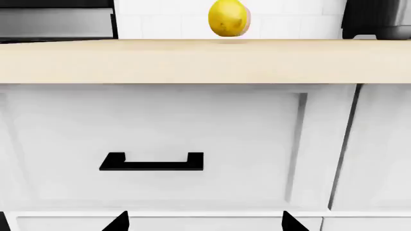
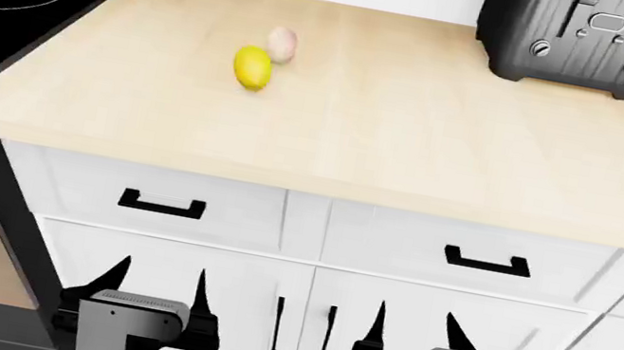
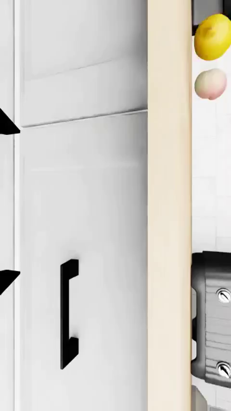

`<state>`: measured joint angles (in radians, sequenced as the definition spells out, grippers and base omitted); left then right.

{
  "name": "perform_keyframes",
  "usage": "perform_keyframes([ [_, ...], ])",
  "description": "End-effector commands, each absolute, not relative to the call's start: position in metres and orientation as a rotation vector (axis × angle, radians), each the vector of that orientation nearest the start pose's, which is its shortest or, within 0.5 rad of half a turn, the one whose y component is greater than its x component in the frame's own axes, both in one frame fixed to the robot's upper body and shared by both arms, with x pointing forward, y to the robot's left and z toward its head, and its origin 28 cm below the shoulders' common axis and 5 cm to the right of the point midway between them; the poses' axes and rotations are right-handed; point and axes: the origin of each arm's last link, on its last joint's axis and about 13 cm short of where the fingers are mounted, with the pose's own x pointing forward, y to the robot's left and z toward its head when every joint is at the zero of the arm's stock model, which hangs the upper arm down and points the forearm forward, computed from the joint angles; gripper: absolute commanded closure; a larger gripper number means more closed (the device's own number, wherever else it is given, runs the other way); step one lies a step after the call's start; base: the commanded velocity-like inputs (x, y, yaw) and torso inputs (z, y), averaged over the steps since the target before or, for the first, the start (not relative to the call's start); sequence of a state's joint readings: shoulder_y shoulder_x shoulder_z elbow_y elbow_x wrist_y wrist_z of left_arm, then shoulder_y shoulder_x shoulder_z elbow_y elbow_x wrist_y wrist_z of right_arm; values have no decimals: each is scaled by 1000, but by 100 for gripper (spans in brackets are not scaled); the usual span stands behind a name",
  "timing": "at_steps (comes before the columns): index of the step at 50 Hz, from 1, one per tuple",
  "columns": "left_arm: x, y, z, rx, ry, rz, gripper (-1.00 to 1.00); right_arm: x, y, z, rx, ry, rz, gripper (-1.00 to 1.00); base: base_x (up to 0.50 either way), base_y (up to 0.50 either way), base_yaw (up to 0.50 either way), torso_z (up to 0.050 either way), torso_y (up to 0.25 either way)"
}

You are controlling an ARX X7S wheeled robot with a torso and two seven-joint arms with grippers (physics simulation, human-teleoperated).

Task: Pick the lemon, apricot from the counter and place them in the cabinet. Then close the cabinet.

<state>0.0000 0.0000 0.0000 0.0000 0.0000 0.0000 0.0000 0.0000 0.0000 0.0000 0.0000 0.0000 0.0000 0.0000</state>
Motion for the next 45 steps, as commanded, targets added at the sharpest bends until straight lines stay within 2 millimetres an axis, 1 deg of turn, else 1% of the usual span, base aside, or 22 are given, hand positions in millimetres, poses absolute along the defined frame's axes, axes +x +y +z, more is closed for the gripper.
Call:
perform_keyframes([
  [1,211,205,14,13,-8,7,-100,211,-96,14,-5,-1,-1,-100,0,0,0,0,0],
  [4,210,204,16,45,-53,-1,-100,210,-97,15,-12,-3,-6,-100,0,0,0,0,0],
  [6,210,204,18,65,-79,26,-100,210,-98,16,-13,-7,-6,-100,0,0,0,0,0],
  [9,213,205,21,82,-89,16,-100,211,-99,20,-5,-14,-1,-100,0,0,0,0,0],
  [12,215,205,29,78,-99,-2,-100,212,-100,23,-5,-21,-6,-100,0,0,0,0,0],
  [18,223,205,57,66,-169,-5,-100,220,-102,41,-39,-52,6,-100,0,0,0,0,0],
  [21,227,207,72,40,-207,-49,-100,223,-101,54,-55,-75,32,-100,0,0,0,0,0],
  [22,229,208,78,-1,-218,-58,-100,225,-102,58,-65,-76,35,-100,0,0,0,0,0],
  [23,230,209,83,-20,-222,-71,-100,226,-102,60,-76,-72,35,-100,0,0,0,41,0],
  [26,234,209,94,3,-227,-124,-100,231,-104,71,-87,-88,37,-100,0,0,0,50,0],
  [30,241,210,116,-19,-234,-181,-100,234,-108,96,-70,-129,67,-100,0,0,0,50,0],
  [32,245,212,130,-94,-247,-229,-100,235,-109,110,-58,-152,88,-100,0,0,0,50,0],
  [33,247,214,137,-99,-250,-239,-100,236,-110,117,-57,-160,95,-100,0,0,0,50,0],
  [35,249,218,147,-82,-256,-266,-100,237,-111,129,-33,-177,111,-100,0,0,0,50,0],
  [40,245,227,173,-26,-268,-314,-100,241,-119,160,17,-219,146,-100,12,0,0,50,0],
  [45,243,235,194,-7,-277,-340,-100,241,-125,183,3,-261,179,-100,271,3,0,50,0],
])
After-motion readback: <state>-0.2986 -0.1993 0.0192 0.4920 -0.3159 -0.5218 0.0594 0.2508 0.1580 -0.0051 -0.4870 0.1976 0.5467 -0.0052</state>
